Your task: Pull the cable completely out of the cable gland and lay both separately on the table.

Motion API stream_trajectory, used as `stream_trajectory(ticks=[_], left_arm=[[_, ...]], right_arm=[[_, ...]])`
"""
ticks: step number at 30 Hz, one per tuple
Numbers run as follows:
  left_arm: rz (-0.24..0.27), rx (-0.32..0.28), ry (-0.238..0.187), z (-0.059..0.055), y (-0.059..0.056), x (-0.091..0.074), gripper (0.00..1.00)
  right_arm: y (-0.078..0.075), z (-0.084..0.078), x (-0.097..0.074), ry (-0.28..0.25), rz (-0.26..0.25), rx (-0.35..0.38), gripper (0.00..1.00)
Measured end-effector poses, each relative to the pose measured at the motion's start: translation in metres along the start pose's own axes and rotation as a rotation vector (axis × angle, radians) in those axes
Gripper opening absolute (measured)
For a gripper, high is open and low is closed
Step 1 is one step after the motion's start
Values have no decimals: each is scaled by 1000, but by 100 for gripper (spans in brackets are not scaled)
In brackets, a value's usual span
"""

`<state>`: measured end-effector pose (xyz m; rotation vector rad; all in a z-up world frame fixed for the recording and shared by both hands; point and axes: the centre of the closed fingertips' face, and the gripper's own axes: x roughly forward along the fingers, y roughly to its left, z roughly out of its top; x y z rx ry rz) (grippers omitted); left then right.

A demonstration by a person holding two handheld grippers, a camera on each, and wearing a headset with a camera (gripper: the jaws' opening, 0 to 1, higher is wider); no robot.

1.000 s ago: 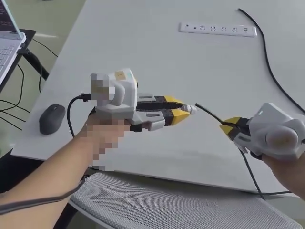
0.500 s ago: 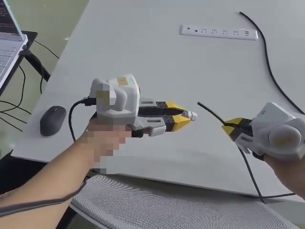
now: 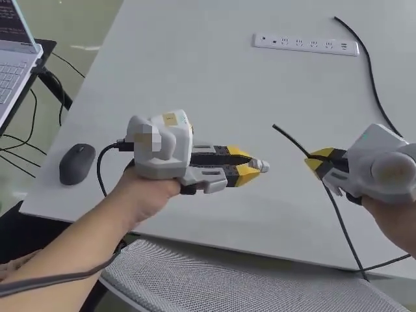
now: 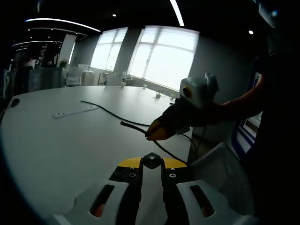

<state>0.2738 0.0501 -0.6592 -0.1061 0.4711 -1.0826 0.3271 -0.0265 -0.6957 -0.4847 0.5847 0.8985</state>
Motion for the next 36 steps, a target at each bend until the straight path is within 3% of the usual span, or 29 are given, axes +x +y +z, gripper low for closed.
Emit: stream_trajectory(ticks=[13,22,36], left_arm=[[-35,-11,4,-22,2,-16,15],[-51,-20,15,-37,10,-28,15],[-71,-39,27,-61,17,-38,15]], right_arm=[[5,30,20,22,-14,5,0],[10,54,43,29,-20,-13,0],[25,77,80,48,20,-58,0]])
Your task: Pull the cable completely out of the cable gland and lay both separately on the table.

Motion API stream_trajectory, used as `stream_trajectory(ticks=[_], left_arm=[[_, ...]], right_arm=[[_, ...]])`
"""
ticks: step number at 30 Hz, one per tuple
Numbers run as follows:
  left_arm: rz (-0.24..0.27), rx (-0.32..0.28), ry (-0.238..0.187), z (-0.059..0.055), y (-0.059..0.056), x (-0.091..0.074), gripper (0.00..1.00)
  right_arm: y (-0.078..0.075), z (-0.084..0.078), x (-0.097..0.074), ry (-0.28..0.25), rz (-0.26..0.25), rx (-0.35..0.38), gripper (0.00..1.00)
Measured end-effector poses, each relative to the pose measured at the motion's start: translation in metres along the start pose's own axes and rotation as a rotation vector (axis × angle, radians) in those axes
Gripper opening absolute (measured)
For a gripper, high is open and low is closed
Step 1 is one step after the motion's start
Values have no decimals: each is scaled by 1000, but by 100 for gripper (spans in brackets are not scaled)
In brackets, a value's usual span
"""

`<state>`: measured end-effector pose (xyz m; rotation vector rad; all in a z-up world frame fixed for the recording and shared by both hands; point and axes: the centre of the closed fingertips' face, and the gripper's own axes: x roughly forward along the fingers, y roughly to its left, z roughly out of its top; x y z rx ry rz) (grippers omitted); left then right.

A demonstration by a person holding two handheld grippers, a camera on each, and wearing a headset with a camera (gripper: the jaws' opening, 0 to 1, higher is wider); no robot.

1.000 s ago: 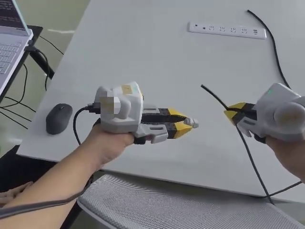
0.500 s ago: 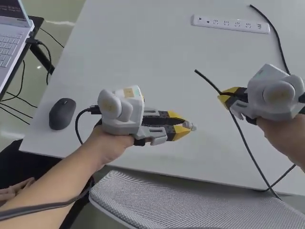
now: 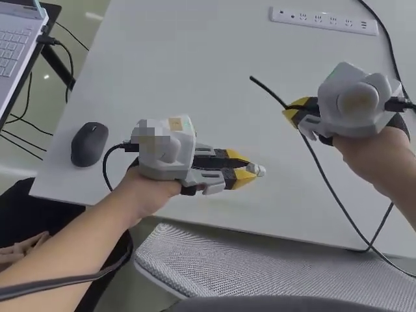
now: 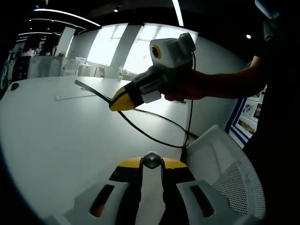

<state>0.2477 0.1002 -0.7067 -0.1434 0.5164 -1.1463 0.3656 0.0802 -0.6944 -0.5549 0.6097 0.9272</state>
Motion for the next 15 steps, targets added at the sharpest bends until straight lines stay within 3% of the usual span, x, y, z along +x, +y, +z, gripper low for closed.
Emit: stream_trajectory(ticks=[6,15], left_arm=[[1,-7,-6,-5,7,-3,15],[21,-20,25,-26,22,-7,15]], right_arm=[[8,10,17,5,32,-25,0],[24,34,46,13,91,-105,0]])
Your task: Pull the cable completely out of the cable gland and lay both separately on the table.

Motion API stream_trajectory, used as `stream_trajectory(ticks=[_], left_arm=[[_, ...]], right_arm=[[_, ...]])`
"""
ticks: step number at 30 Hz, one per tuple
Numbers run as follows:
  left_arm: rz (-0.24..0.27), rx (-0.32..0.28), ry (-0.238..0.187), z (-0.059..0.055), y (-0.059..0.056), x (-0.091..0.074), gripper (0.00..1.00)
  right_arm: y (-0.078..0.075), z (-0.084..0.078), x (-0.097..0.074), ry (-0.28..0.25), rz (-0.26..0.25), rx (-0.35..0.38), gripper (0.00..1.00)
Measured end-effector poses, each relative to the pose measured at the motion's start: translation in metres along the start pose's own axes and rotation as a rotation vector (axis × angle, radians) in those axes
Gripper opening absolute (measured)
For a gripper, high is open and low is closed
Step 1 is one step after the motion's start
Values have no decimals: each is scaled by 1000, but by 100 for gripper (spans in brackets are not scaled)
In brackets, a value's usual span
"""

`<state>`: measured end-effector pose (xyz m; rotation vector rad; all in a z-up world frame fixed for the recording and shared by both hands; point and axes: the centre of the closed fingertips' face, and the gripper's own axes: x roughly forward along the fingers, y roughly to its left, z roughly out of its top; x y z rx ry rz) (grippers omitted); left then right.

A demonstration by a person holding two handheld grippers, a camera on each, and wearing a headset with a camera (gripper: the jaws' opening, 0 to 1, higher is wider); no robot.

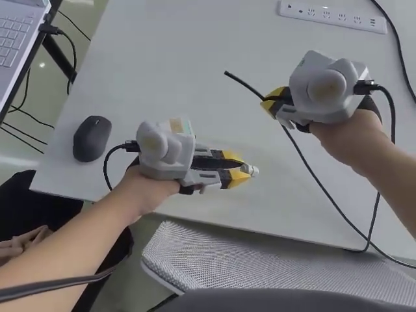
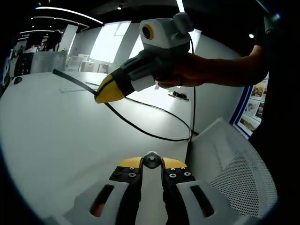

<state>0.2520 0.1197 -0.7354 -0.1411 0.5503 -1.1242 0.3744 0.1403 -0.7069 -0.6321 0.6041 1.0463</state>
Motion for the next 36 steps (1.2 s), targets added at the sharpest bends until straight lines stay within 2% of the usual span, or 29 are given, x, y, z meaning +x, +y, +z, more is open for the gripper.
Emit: stream_trajectory(ticks=[6,9,11,13,20,26,29,32,36], left_arm=[[7,-9,29,-14,14,-1,15],[5,-10,39,-18,18,0,15],[5,-12,49,-24,21,2,15],[8,-18,56,-29,25,4,15],[0,-38,75,-42,26,11,15],[10,-53,86,-49,30,12,15],[9,-58,85,-52,32,13,16],[14,-50,109,-57,34,13,16],[23,-53,106,-56,38,12,16]], right_arm=[[14,15,25,1,42,-26,0],[24,16,38,12,67,-41,0],[33,14,47,30,87,-64,0],[40,11,54,53,107,-126,0],[54,5,75,80,155,-141,0],[68,-6,92,108,204,-187,0],[70,-8,97,113,213,-178,0],[73,-12,101,108,220,-153,0],[74,-13,104,111,224,-144,0]])
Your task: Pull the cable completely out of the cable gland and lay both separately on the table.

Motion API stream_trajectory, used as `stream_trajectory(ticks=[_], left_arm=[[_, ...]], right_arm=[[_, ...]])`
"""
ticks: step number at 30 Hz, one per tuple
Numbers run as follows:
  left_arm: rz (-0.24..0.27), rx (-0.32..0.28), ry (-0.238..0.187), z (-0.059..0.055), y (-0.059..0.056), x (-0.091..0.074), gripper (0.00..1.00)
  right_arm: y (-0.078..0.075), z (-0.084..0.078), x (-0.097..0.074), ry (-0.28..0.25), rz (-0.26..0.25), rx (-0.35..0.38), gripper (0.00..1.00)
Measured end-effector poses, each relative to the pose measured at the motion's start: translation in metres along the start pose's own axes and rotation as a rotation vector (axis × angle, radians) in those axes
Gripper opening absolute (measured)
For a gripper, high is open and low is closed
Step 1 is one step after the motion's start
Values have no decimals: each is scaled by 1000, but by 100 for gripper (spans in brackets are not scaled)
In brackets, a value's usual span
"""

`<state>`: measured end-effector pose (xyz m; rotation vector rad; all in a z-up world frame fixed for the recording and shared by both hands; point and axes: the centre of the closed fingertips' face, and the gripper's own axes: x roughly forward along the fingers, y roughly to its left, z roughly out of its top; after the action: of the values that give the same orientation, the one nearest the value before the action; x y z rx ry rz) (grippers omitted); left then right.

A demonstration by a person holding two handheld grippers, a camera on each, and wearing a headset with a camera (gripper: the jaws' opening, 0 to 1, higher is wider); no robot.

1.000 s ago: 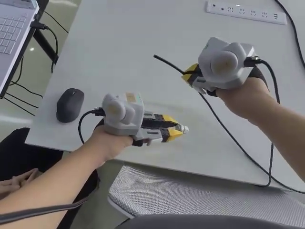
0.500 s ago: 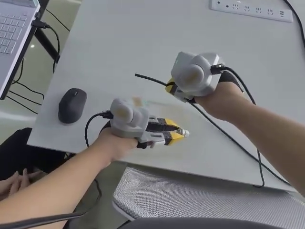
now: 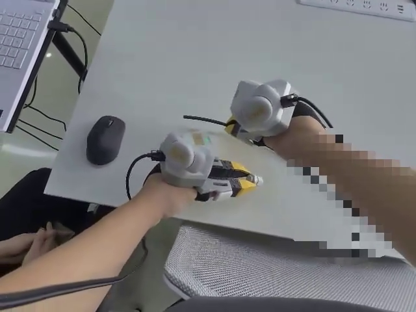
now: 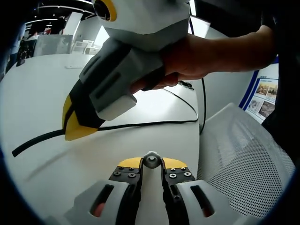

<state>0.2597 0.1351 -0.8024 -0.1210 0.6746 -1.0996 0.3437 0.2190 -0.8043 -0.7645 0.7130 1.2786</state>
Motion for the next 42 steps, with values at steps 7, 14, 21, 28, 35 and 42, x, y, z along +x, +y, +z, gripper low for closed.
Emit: stream_trajectory(ticks=[7,14,21,28,35,42], left_arm=[[7,1,-2,1,5,1,16],[8,13,18,-3,7,0,16],[10,28,32,-4,10,-1,16],[13,43,58,-9,12,-1,16],[14,41,62,-9,13,-3,16],[22,44,61,-9,13,-3,17]], right_arm=[[0,-3,4,7,5,-7,0],[0,-5,7,10,4,-2,0],[0,-8,10,17,7,5,0],[0,-8,12,20,10,18,0],[1,-8,12,23,9,21,0],[1,-8,11,26,9,22,3]])
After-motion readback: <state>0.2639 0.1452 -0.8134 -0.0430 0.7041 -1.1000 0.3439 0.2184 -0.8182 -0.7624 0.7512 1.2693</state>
